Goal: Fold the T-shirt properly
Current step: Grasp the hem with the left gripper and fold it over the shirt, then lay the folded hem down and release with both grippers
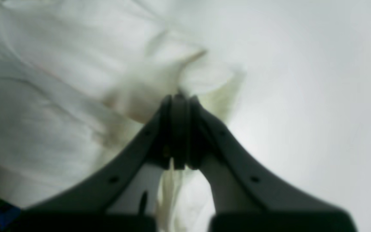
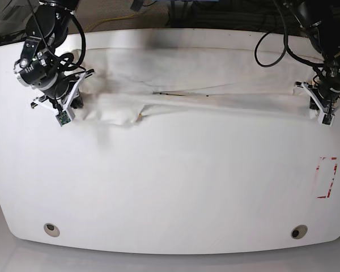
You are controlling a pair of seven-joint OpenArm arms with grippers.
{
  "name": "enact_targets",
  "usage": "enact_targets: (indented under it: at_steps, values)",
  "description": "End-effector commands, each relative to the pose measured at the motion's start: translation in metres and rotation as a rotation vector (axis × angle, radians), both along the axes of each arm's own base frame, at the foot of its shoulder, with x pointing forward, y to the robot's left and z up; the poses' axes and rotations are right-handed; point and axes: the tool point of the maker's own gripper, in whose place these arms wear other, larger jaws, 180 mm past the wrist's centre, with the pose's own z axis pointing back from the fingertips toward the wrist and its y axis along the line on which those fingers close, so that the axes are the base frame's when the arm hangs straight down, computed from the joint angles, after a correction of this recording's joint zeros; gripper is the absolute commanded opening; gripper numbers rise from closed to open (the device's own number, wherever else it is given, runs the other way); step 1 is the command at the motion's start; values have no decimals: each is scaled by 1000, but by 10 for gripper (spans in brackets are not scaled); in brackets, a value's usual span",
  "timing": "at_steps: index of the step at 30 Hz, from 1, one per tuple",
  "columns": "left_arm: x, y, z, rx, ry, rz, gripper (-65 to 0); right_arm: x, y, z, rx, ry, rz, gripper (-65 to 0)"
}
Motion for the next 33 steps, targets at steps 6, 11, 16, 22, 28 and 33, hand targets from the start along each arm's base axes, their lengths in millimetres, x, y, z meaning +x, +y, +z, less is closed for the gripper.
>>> enact_targets:
  at_steps: [6, 11, 16, 22, 28, 33]
  values:
    - [-13, 1, 31, 107, -45, -46, -650, -23, -5, -6, 40, 30, -20, -650]
    - [-29, 0, 22, 115, -1, -58, -650, -40, -5, -23, 56, 95, -29, -650]
    - [-45, 7, 15, 162, 74, -106, -637, -44, -12, -32, 58, 130, -43, -628]
    - [-55, -3, 12, 195, 121, -186, -388, -42, -14, -26, 41, 112, -36, -228]
    - [-39, -22, 44, 189, 7, -230, -326, -37, -10, -16, 37, 77, -25, -157]
    - [-38, -27, 74, 126, -64, -207, -324, -32, 0, -12, 65, 51, -20, -157]
